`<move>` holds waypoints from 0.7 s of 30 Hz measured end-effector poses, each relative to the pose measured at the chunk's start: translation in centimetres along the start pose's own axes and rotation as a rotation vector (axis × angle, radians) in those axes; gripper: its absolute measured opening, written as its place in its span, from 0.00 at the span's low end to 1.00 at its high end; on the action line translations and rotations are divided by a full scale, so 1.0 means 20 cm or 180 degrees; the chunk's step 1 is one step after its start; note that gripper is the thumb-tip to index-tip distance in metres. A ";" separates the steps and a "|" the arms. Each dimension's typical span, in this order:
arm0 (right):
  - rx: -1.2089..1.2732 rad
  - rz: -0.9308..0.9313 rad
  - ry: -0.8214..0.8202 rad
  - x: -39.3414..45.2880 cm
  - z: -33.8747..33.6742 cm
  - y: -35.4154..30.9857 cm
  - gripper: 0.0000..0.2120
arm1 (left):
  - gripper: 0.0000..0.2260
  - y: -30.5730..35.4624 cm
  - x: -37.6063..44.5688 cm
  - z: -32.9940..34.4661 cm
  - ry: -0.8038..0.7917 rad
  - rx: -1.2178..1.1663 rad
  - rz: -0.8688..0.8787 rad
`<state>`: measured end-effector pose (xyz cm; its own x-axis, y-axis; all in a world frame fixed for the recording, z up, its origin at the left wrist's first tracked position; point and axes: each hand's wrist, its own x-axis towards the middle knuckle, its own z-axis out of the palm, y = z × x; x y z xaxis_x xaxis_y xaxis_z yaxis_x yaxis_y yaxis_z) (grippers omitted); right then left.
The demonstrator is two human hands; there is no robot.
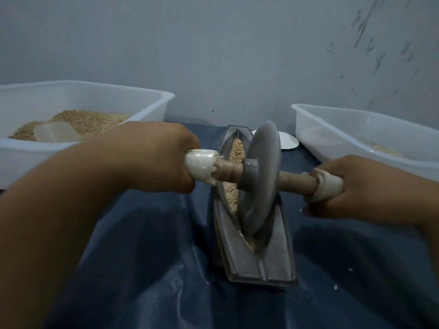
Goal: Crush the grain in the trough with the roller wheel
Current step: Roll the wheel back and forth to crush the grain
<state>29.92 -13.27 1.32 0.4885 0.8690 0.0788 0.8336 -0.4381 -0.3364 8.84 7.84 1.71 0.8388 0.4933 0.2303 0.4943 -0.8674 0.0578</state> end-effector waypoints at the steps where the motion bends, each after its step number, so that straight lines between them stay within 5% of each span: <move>1: -0.0125 0.0010 0.0274 0.03 0.03 0.00 0.13 | 0.08 0.01 0.02 0.03 0.0143 0.0018 -0.0048; 5: -0.0736 0.0026 0.0933 0.09 0.08 -0.03 0.10 | 0.08 0.01 0.06 0.08 0.0203 -0.0043 -0.0170; 12: 0.0137 0.0023 -0.0417 -0.05 -0.03 0.01 0.20 | 0.14 -0.01 -0.03 -0.03 -0.0115 0.0064 0.0114; 18: -0.0772 -0.0008 0.0981 0.10 0.08 -0.02 0.09 | 0.07 0.01 0.07 0.08 0.0256 0.0005 -0.0158; 21: -0.0739 -0.0067 0.0650 0.06 0.04 -0.01 0.09 | 0.08 0.00 0.04 0.05 0.0020 -0.0068 -0.0078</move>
<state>30.17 -11.92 0.70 0.4926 0.8245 0.2783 0.8692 -0.4818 -0.1111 9.66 8.33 0.94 0.8250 0.5141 0.2346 0.5096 -0.8563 0.0842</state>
